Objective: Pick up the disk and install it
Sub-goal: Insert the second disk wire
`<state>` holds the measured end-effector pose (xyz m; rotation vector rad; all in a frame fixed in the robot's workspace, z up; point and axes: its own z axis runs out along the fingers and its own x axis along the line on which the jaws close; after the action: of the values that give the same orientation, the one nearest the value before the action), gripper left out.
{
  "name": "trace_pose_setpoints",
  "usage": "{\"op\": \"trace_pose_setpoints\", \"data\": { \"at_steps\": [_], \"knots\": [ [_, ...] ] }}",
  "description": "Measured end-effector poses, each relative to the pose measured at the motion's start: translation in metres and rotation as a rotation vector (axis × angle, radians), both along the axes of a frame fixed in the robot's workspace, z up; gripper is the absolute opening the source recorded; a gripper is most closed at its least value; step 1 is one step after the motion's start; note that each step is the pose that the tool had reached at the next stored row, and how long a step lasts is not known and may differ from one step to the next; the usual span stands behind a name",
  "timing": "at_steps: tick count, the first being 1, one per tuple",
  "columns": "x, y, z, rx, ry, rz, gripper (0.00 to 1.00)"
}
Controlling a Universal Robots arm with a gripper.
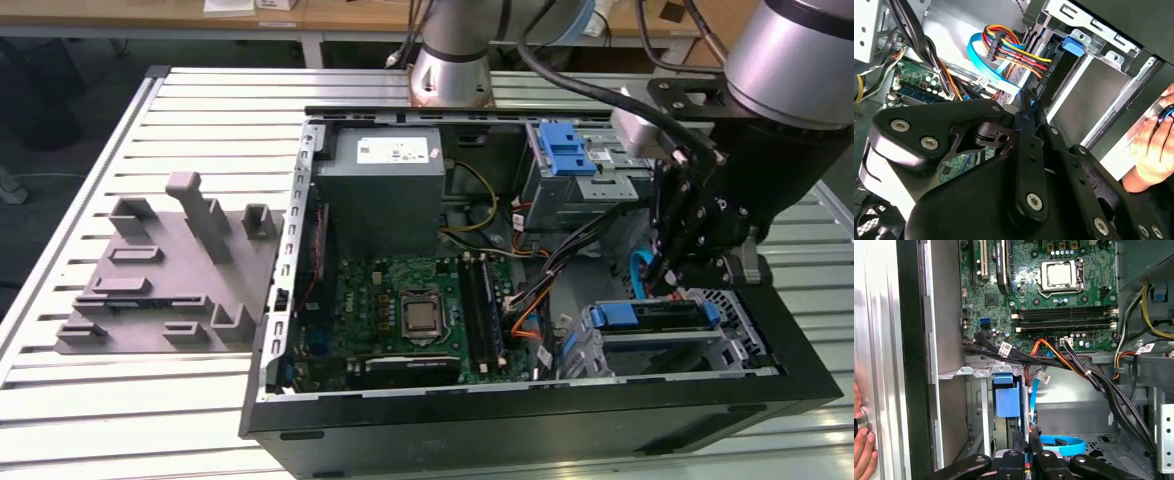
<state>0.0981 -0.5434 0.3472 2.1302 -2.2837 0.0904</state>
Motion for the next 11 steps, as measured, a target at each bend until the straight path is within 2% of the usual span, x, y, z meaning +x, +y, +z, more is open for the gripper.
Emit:
{"op": "trace_pose_setpoints", "data": {
  "at_steps": [3, 11],
  "knots": [
    [-0.0001, -0.0008, -0.0022, -0.0003, -0.0058, 0.003, 0.16],
    [-0.0001, -0.0035, -0.0061, -0.0001, -0.0106, 0.003, 0.16]
  ]
}}
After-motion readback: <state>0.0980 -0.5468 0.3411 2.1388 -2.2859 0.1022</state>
